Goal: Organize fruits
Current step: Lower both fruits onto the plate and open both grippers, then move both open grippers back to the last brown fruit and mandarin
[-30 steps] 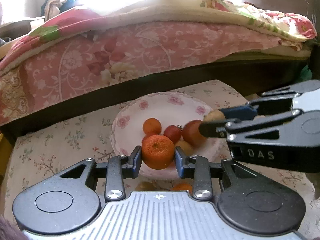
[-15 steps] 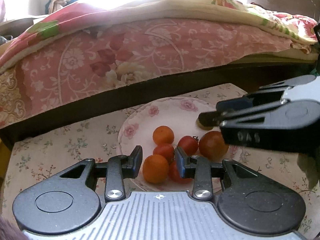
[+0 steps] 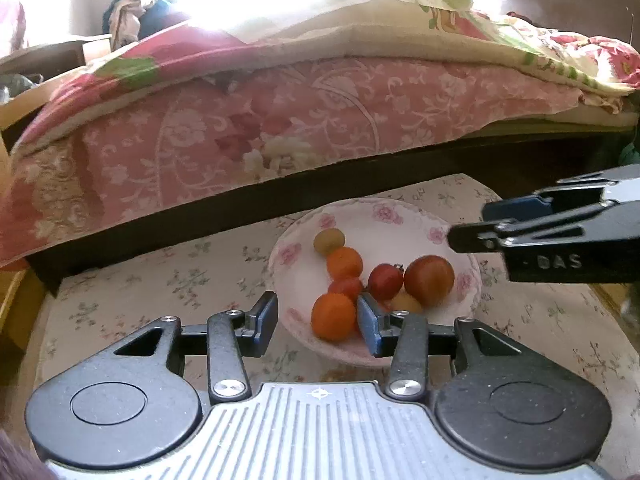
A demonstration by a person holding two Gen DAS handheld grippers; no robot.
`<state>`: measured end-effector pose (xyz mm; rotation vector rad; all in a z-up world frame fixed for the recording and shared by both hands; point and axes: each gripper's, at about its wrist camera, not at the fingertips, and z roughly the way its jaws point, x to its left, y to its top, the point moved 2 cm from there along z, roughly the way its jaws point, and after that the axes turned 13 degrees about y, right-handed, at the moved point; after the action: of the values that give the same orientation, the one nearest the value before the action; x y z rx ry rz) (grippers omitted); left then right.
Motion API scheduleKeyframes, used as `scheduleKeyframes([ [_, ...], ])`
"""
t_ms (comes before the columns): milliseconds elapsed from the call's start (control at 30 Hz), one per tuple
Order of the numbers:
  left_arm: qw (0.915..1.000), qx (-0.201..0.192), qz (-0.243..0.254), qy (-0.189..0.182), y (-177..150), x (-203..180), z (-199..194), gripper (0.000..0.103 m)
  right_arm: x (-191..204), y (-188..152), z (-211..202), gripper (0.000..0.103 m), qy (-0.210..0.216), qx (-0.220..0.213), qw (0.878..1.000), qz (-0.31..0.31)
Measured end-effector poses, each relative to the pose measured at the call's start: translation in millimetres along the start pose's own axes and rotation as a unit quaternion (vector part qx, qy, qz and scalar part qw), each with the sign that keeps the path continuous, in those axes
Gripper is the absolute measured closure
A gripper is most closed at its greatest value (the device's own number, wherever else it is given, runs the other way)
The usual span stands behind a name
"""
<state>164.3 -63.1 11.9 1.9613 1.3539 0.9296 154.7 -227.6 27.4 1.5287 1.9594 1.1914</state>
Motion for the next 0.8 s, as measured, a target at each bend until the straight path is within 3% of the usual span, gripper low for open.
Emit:
scheduleKeyframes([
  [467, 0.9995, 0.029, -0.004, -0.016, -44, 0, -57, 0.045, 53, -50, -43, 0.061, 0.030, 0.024, 0.999, 0.008],
  [800, 0.9980, 0.059, -0.008, -0.020, -65, 0, -56, 0.044, 59, -63, -22, 0.061, 0.045, 0.051, 0.998, 0.003],
])
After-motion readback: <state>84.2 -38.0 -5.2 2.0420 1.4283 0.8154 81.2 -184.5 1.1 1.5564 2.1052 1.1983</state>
